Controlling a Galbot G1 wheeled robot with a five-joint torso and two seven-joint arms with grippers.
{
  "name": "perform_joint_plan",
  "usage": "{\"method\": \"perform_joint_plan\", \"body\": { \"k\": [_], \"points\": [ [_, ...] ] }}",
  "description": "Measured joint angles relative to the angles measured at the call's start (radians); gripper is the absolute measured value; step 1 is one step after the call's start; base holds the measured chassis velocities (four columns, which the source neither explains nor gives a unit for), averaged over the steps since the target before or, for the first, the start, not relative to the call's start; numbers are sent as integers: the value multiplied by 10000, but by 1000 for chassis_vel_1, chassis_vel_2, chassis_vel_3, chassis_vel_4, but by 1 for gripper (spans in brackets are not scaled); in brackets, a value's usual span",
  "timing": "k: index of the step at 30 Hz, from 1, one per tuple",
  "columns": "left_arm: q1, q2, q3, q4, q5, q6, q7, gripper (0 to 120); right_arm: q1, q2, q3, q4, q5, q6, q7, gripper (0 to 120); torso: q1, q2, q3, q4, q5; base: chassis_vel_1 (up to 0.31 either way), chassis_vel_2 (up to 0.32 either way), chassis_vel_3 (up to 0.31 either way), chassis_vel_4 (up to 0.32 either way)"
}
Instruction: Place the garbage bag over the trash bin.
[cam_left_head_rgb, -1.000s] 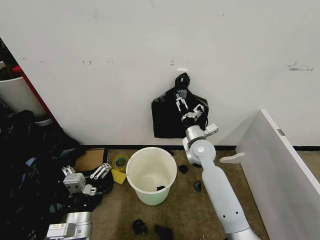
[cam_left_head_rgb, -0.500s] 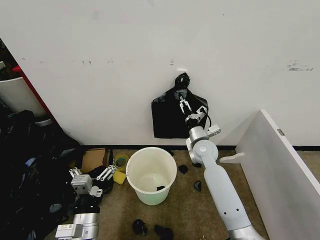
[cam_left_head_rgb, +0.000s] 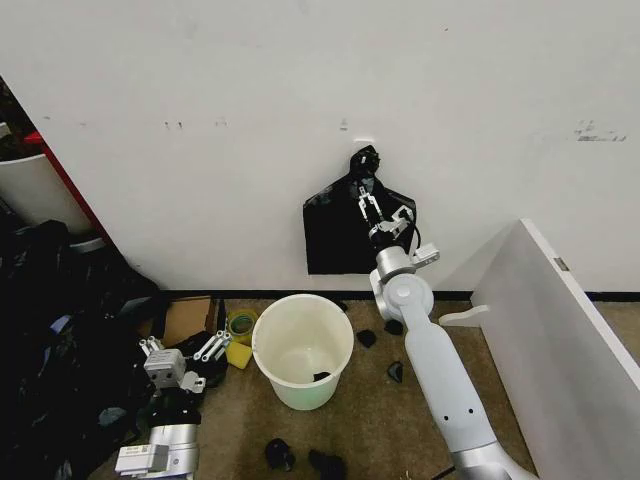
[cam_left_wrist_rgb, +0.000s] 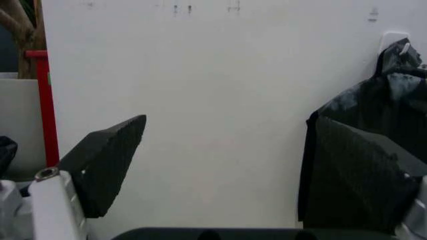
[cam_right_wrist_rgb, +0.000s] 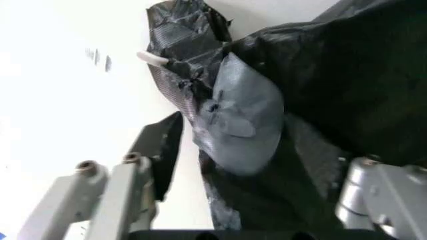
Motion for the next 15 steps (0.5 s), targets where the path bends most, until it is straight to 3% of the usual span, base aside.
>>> {"method": "perform_joint_plan", "body": {
  "k": [15],
  "points": [
    [-41,29,114,104,-11,-9,-64,100,-397,-72,-21,285,-391,446,-230,0,0,1,0,-1,0,0,0,0,0]
  ]
}}
